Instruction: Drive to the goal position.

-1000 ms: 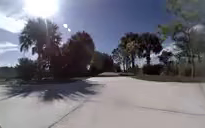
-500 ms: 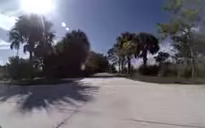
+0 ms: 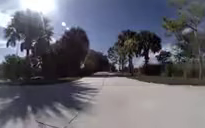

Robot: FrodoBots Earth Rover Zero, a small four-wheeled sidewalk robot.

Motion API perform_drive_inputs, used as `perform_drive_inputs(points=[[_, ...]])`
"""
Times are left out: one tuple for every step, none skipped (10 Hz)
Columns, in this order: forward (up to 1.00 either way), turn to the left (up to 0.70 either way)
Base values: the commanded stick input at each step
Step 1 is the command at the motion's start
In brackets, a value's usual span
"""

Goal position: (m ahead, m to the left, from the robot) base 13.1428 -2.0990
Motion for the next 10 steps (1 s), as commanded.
perform_drive_inputs(points=[[0.85,0.0],[0.85,0.0],[0.85,0.0],[0.85,0.0],[0.85,0.0],[0.85,0.0],[0.85,0.0],[0.85,0.0],[0.85,0.0],[0.85,0.0]])
